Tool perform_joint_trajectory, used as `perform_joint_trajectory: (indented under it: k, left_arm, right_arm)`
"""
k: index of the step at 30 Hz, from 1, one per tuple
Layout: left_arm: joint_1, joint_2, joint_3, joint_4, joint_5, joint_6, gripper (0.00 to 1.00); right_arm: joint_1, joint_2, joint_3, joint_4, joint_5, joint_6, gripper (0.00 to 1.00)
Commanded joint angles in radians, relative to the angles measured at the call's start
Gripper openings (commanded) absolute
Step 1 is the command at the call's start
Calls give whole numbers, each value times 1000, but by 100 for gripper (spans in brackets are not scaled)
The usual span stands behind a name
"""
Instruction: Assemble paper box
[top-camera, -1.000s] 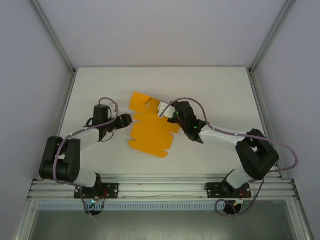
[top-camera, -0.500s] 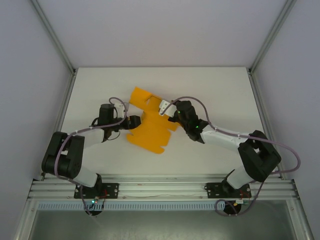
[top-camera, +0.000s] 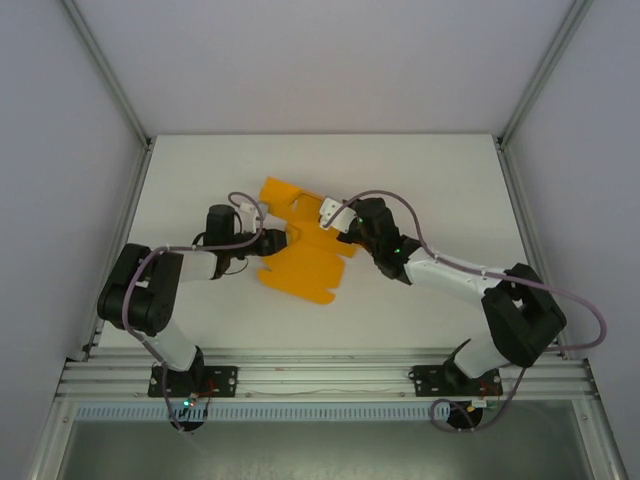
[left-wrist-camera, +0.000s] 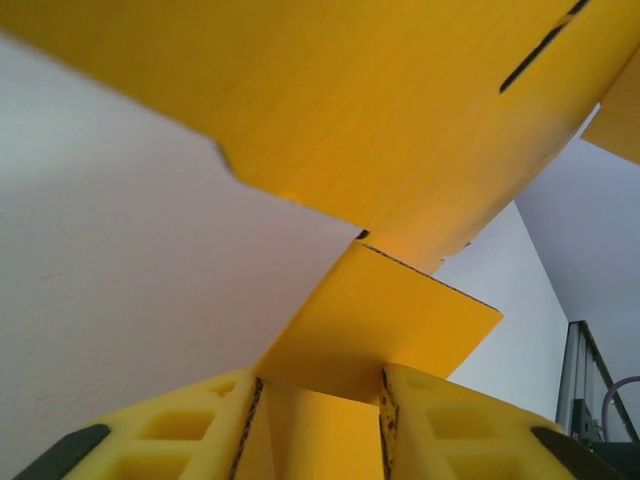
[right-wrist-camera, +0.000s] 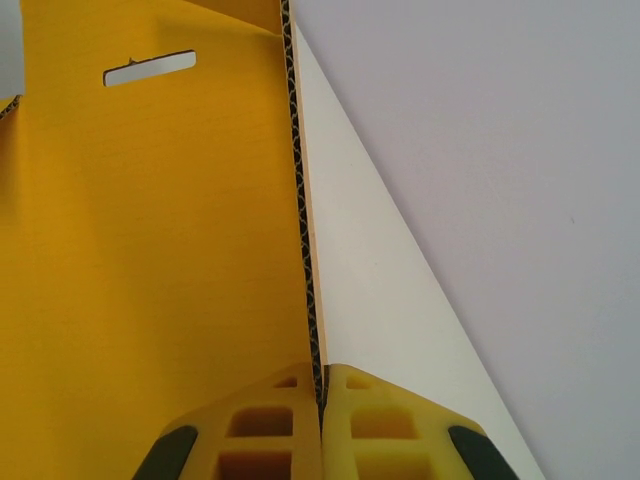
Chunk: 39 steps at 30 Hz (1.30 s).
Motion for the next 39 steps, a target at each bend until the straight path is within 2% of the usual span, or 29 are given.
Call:
perform_joint_trajectory:
  k: [1,6,10,15,23,30,34,38,39]
  left_arm:
    - [-29,1,52,132,56,-18,27]
    - [-36,18,61,120,-13,-105,0]
    - [-50,31,57,158,-8,-149,0]
    - [-71,33,76,114,-7,-149,0]
    - [-77,23,95,78,-19,-204,0]
    - [-87,53,106,68,-9,-195,0]
    - [-91,41,109,65,-6,-196,0]
    - [-90,9,102,-42,-42,-86,0]
    - [-89,-4,103,-90,-53,-34,3]
  right_arm:
    - [25,-12,26,-62,-135,28,0]
    - [57,-2,35,-145,-100,-31,0]
    - [104,26,33,-199,3,-80,0]
    - [181,87,27,-228,156,-156,0]
    - [315,176,-18,-180,400,-238,0]
    - [334,100,-51,-110,363,-182,0]
    - [336,57,-26,-218,272,-139,0]
    - [305,59,-29,-183,294,-148,0]
    - [287,50,-26,-191,276,-143,0]
